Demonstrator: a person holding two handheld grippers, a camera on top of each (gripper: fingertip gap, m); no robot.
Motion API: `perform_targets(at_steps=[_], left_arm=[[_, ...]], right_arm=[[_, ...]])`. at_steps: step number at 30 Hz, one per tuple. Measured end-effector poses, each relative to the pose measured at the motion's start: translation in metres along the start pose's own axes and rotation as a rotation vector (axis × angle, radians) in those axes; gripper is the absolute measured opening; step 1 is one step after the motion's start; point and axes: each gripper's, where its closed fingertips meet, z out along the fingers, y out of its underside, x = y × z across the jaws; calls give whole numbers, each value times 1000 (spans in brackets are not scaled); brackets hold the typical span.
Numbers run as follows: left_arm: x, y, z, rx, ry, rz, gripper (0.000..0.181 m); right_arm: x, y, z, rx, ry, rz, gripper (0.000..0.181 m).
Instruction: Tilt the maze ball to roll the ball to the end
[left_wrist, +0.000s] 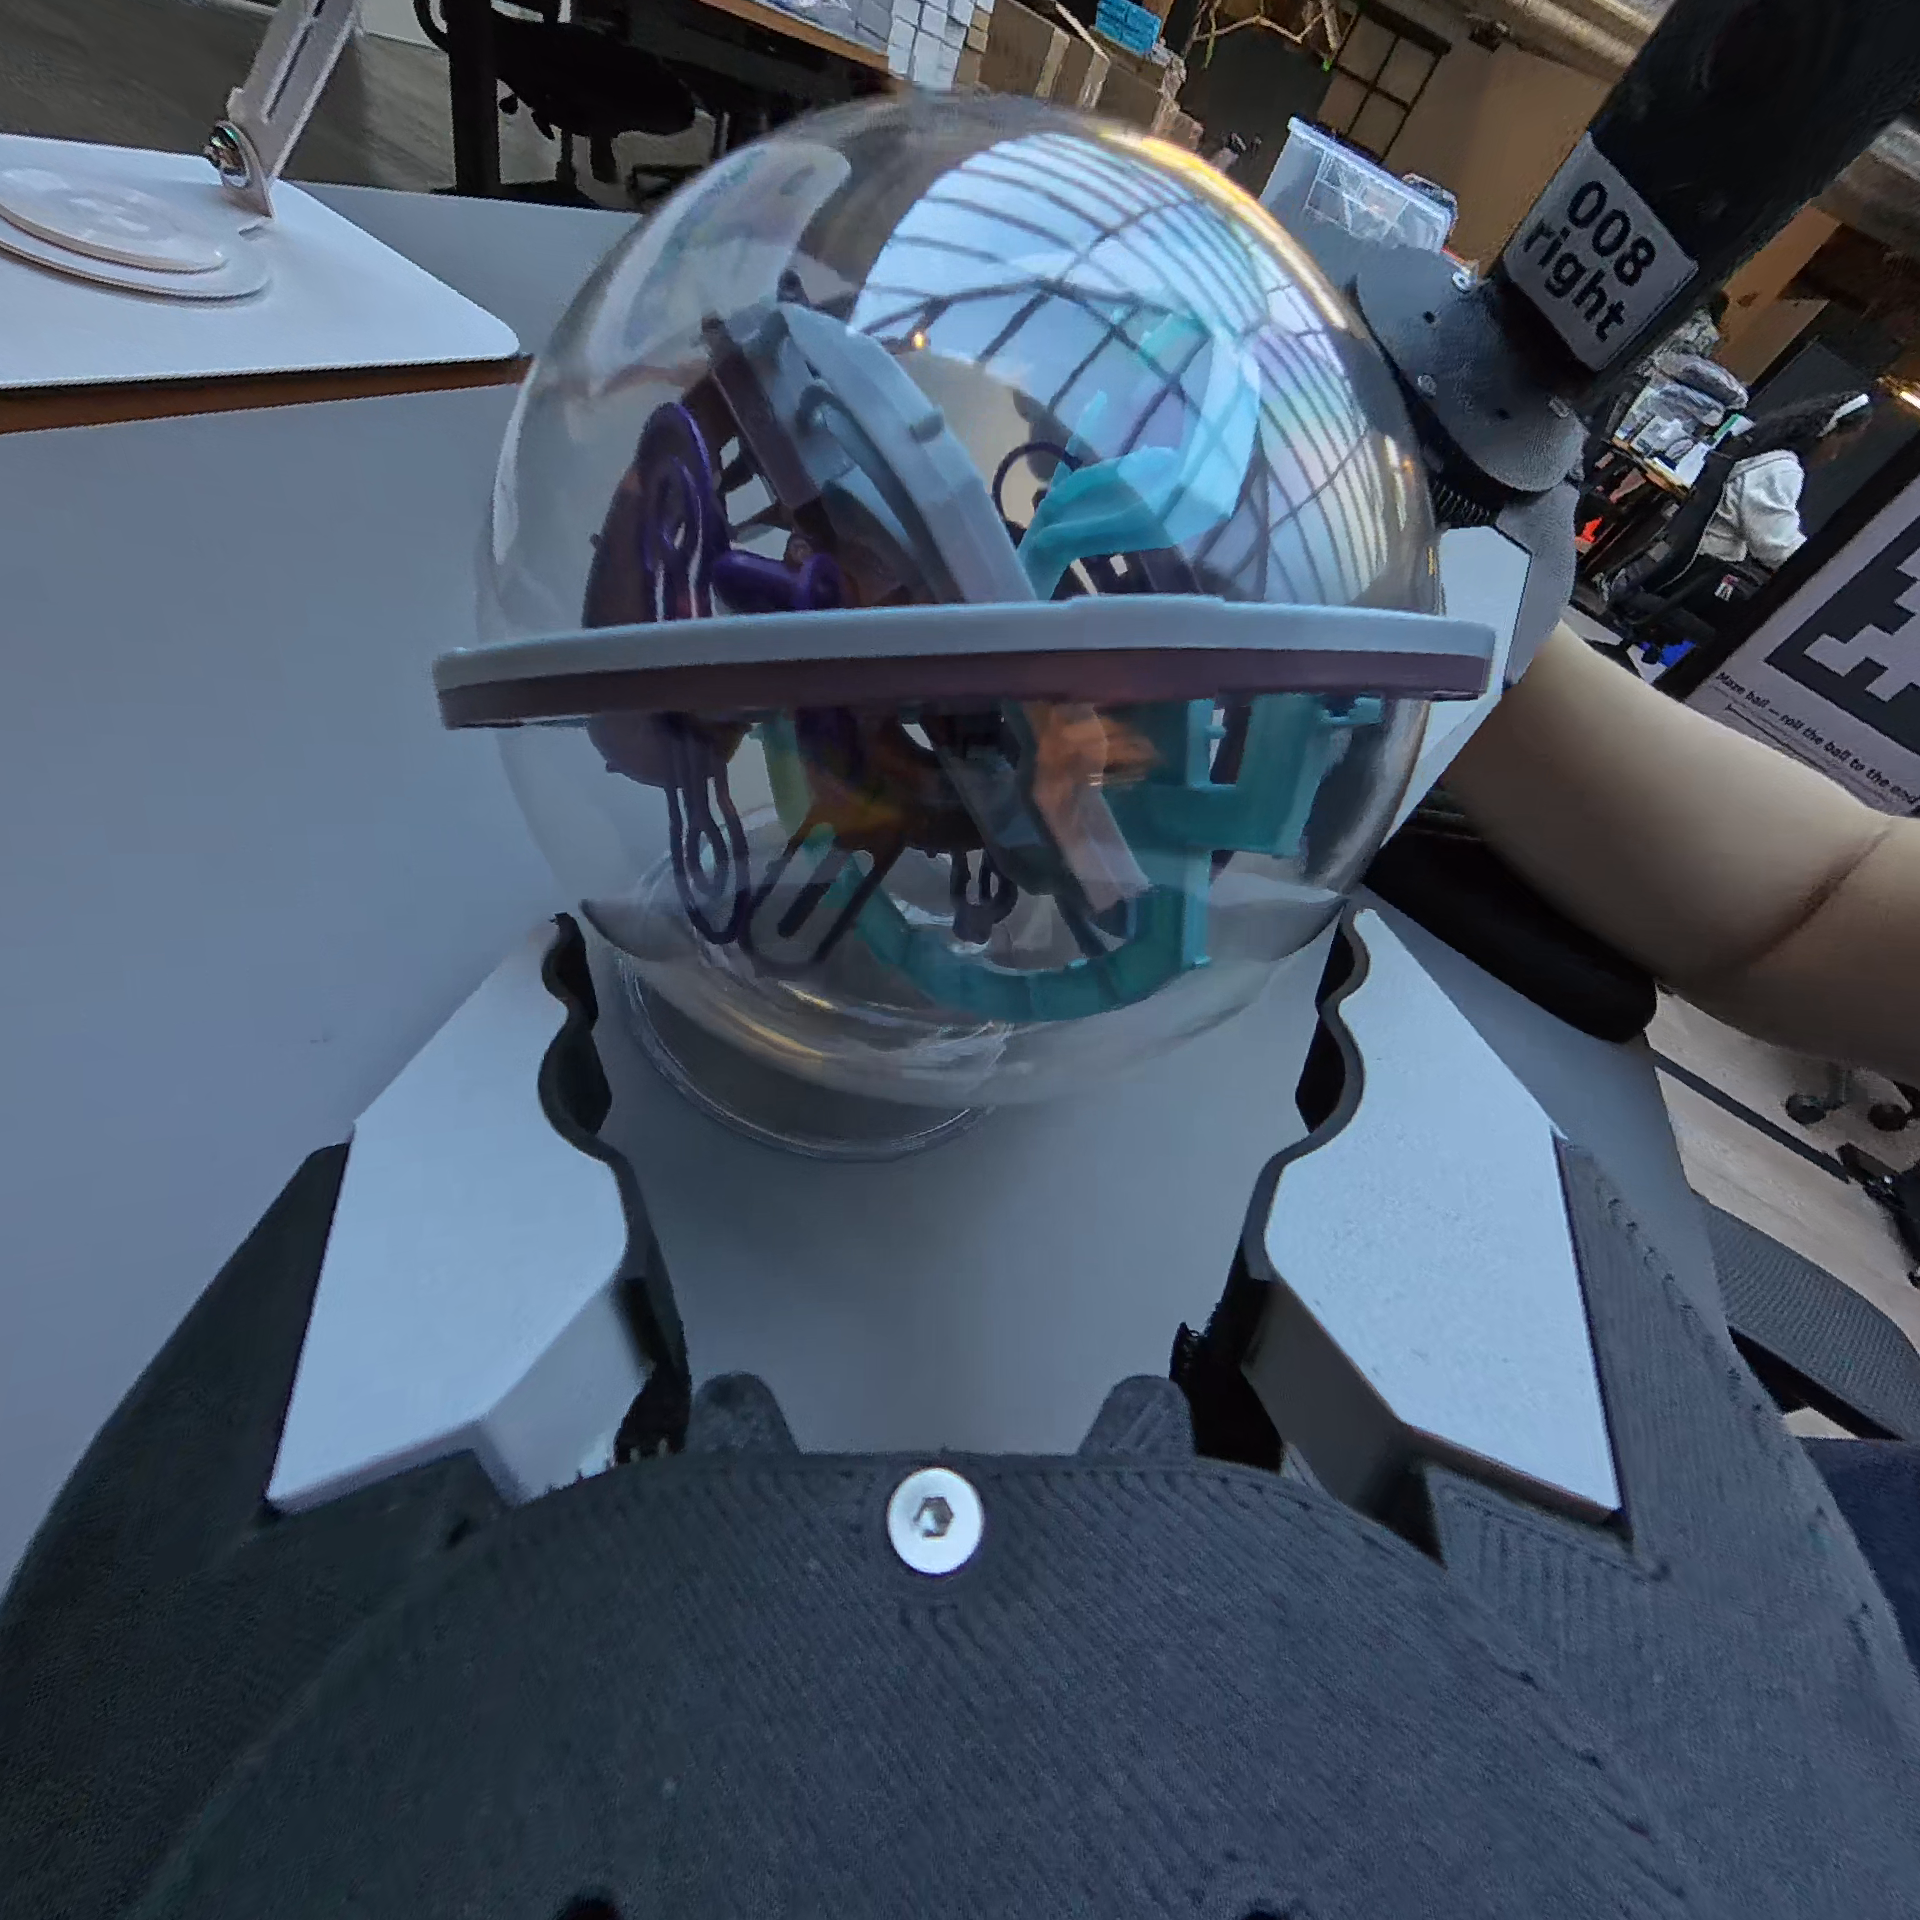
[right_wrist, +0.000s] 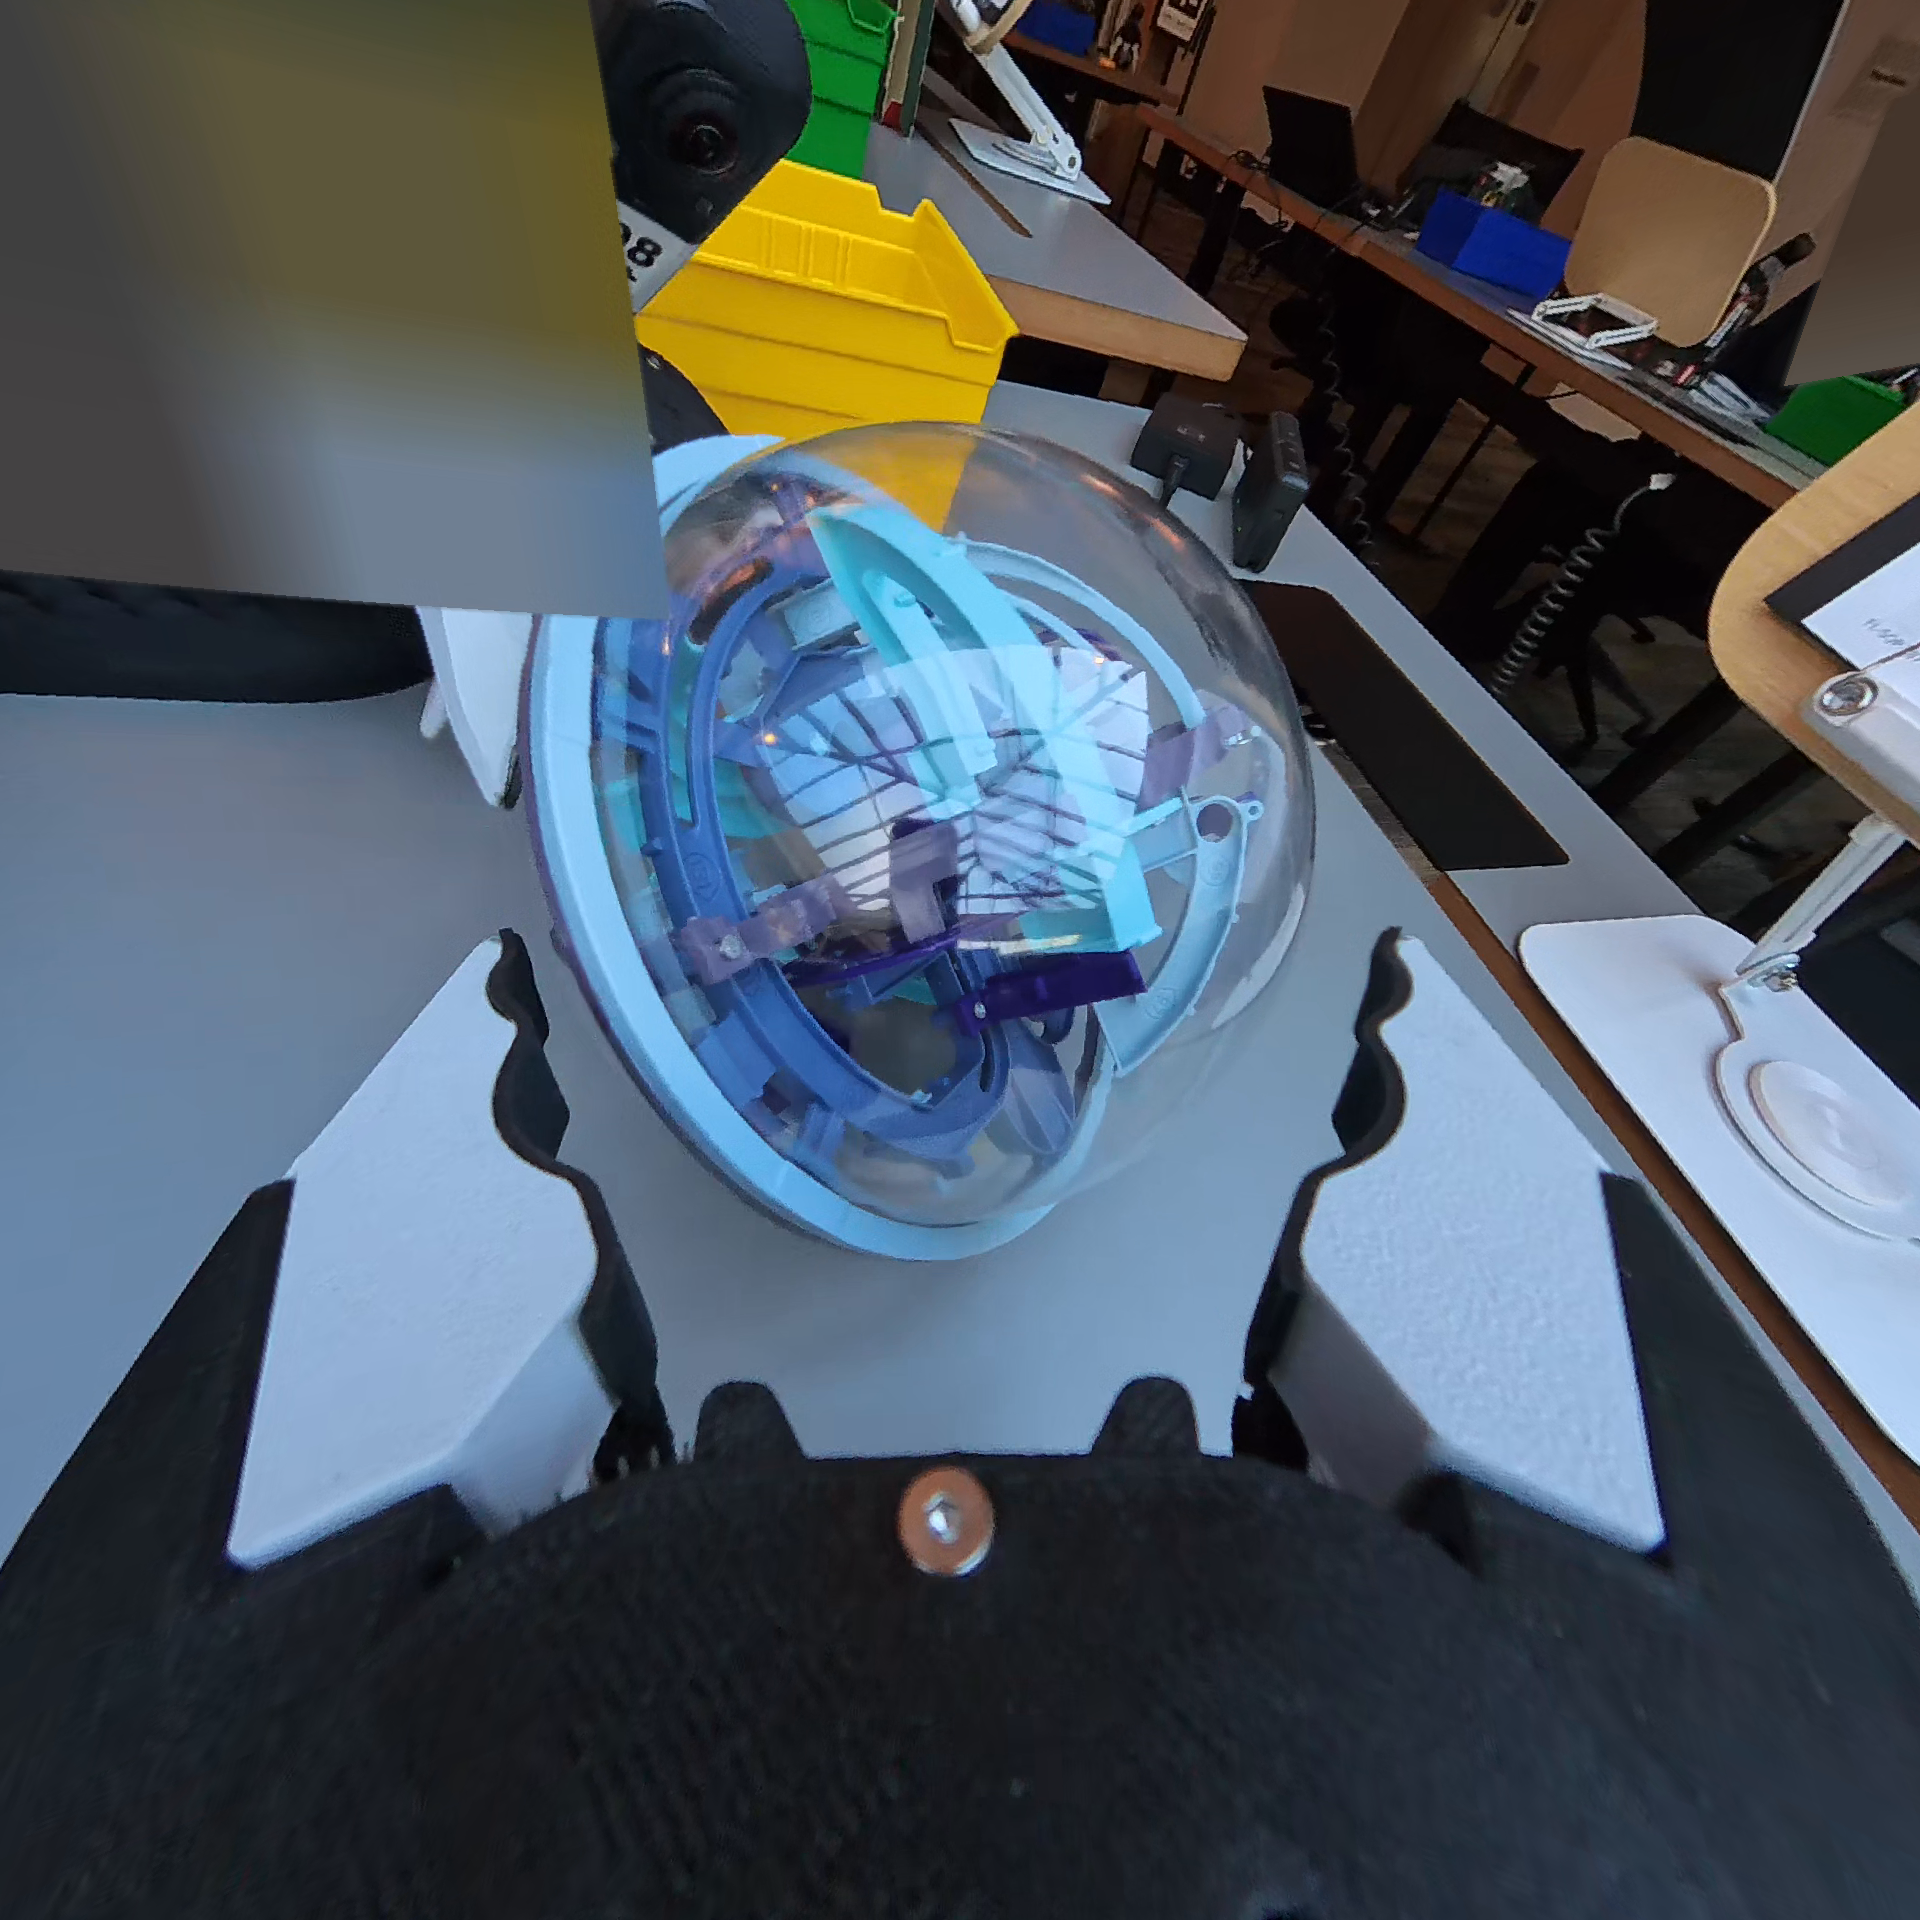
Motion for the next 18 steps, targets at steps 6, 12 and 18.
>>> perform_targets(at_steps=[6,12,18], left_arm=[[-5,0,-8,-2,-30,16,137],[-7,6,-14,-44,-64,63,143],[-9,-12,-38,17,-61,104,136]], right_arm=[[1,-7,-8,25,75,14,152],[11,-18,-27,80,219,103,152],[-1,-15,-47,55,380,169,149]])
